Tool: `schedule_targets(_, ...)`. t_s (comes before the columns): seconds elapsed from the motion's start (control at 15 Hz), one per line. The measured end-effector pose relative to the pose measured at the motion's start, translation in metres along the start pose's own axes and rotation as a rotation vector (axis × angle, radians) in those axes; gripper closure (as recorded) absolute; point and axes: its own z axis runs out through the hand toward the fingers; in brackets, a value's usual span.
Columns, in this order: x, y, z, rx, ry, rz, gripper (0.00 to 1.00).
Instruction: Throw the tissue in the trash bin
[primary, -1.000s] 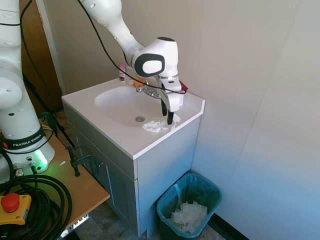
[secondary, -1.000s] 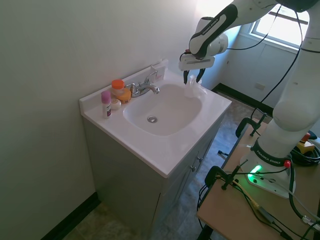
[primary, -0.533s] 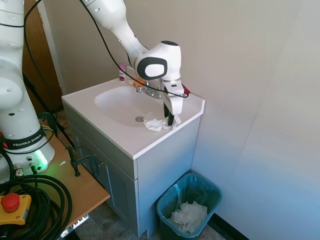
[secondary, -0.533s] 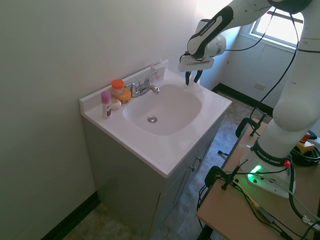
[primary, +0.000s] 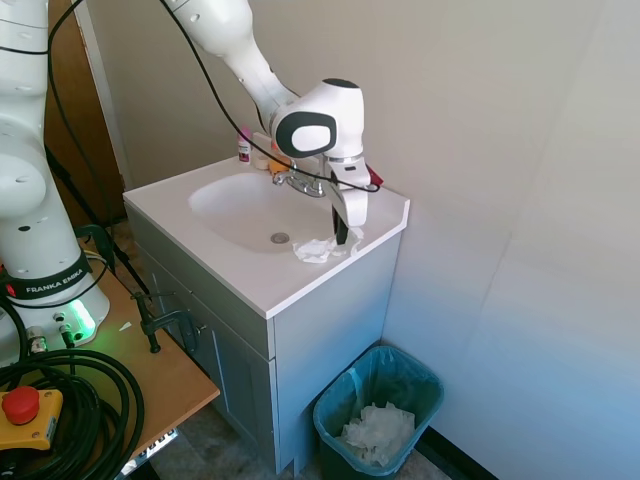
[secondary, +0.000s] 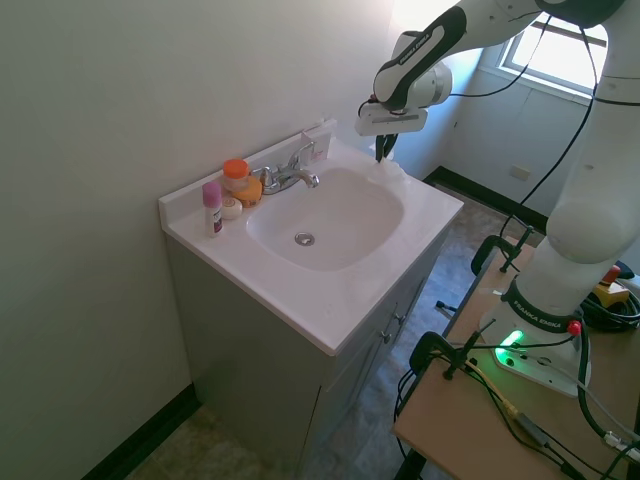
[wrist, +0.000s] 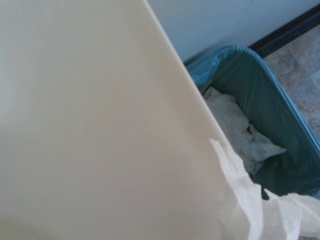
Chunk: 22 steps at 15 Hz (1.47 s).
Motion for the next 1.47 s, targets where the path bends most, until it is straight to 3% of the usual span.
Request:
schedule_targets(0.2, 0.042, 0.006, -0.045, 0.078, 0.031, 0.090, 1.00)
schedule_targets(0.4, 0.115, 0.031, -0.072, 0.131, 0.071, 0.255, 1.00)
schedule_targets(0.53, 0.147, 0.035, -0.044, 0.115, 0.070, 0.322, 1.00)
schedule_targets(0.67, 0.159, 0.028, 0.005, 0.067, 0.057, 0.335, 1.00)
schedule_targets(0.73, 0.159, 0.026, 0.028, 0.042, 0.048, 0.334, 0.00)
schedule_targets(0.93, 0.163, 0.024, 0.055, 0.022, 0.033, 0.322, 0.00)
schedule_targets(1.47, 0.166, 0.023, 0.053, 0.018, -0.007, 0.268, 0.00)
